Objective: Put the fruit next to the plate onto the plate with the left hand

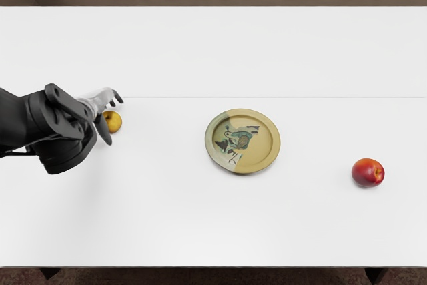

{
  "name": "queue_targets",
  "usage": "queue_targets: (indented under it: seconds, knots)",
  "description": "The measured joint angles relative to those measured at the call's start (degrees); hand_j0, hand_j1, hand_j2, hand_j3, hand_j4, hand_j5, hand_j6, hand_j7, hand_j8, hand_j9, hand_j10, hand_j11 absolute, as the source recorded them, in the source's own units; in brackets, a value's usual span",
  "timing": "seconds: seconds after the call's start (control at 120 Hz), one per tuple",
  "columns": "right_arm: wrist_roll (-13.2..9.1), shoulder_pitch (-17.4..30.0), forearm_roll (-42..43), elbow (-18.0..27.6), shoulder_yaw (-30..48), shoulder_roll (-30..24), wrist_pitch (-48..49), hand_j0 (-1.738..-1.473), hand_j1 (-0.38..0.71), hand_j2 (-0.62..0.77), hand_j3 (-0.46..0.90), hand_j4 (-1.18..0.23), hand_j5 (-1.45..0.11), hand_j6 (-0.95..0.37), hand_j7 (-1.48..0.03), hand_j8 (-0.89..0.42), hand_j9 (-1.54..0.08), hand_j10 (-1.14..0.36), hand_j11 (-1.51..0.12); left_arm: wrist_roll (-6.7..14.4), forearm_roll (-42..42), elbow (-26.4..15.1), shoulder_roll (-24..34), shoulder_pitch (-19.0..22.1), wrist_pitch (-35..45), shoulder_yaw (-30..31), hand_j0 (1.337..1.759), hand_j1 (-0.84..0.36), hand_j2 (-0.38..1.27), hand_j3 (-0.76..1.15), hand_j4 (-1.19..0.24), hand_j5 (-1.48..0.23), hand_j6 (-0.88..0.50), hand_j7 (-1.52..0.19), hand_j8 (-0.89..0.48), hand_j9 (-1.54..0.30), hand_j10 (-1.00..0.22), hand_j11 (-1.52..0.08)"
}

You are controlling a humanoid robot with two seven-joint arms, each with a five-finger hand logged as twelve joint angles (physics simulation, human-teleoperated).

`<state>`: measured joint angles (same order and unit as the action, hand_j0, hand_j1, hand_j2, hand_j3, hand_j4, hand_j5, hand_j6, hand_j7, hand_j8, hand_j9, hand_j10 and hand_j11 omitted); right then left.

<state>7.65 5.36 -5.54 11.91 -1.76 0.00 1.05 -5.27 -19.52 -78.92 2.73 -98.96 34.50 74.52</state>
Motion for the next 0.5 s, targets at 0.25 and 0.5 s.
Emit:
queue_targets:
  seconds: [0.25, 0.5]
  knots:
    - [0.0, 0.0, 0.0, 0.0, 0.0, 0.0, 0.0, -1.658, -0.34, 0.00, 0.00, -0.01, -0.01, -0.01, -0.01, -0.01, -0.01, -0.01, -0.01, 0.0, -0.2, 0.0, 0.1, 0.0, -0.2, 0.0, 1.658, -0.08, 0.07, 0.00, -0.36, -0.47, -0.36, -0.47, -0.36, -0.47, -0.36, -0.47]
    - [0.0, 0.0, 0.0, 0.0, 0.0, 0.0, 0.0, -1.658, -0.34, 0.00, 0.00, -0.01, -0.01, -0.01, -0.01, -0.01, -0.01, -0.01, -0.01, 0.0, -0.2, 0.0, 0.1, 0.0, -1.0, 0.0, 1.659, -0.12, 0.03, 0.12, -0.39, -0.51, -0.39, -0.51, -0.39, -0.51, -0.39, -0.51]
